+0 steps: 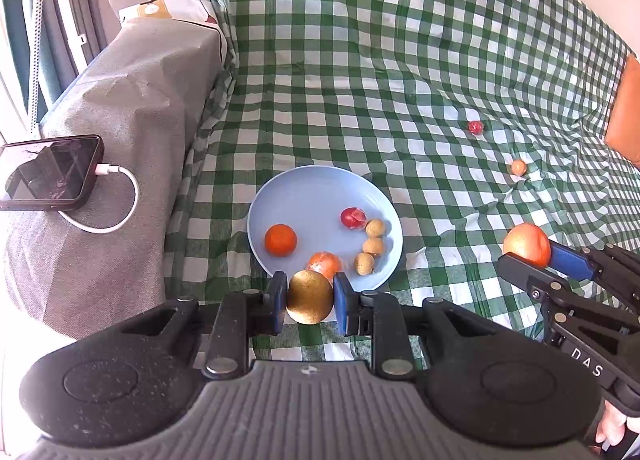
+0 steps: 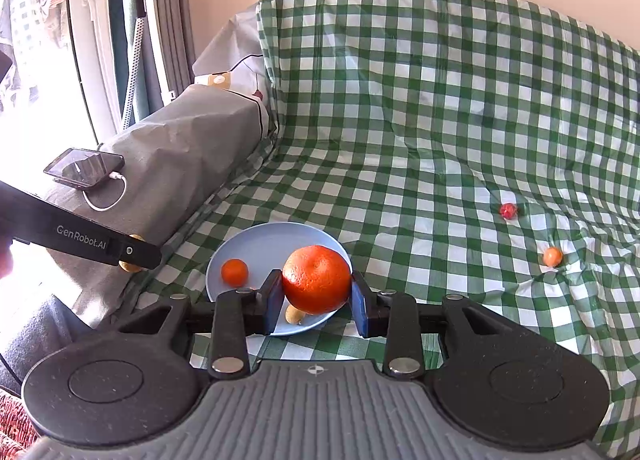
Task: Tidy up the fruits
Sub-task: 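Carry the yellow fruit and orange over the blue plate with both tools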
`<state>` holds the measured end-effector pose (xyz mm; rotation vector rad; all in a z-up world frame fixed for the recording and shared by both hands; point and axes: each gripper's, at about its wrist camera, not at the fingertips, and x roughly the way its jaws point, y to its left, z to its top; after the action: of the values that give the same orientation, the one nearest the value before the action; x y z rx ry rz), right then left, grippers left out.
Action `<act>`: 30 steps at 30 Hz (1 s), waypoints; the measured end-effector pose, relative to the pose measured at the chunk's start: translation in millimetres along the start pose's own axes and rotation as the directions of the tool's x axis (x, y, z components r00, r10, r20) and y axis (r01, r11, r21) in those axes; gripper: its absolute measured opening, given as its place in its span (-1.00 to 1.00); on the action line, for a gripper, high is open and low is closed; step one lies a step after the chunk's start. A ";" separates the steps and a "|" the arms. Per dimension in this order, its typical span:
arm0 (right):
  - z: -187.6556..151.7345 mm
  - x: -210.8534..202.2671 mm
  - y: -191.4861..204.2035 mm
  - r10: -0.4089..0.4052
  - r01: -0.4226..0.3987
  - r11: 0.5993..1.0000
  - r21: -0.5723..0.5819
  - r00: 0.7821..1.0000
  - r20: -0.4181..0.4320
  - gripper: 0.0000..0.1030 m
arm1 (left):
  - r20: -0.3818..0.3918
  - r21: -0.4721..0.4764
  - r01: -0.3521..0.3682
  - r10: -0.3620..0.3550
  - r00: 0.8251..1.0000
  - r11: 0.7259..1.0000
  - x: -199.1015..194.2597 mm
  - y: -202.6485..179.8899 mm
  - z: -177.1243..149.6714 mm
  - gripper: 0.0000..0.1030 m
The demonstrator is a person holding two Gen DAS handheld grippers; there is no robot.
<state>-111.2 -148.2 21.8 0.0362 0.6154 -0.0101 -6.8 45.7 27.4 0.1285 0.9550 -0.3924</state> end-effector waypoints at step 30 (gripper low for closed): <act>-1.0 8.1 7.6 0.008 -0.008 1.000 -0.012 1.000 -0.011 -0.29 | -0.006 -0.010 -0.003 0.003 1.000 1.000 5.8 3.5 0.7 -0.48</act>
<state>-105.0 -140.6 16.5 0.0266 0.6267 0.0017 -2.0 47.1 22.9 0.1223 0.9621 -0.3843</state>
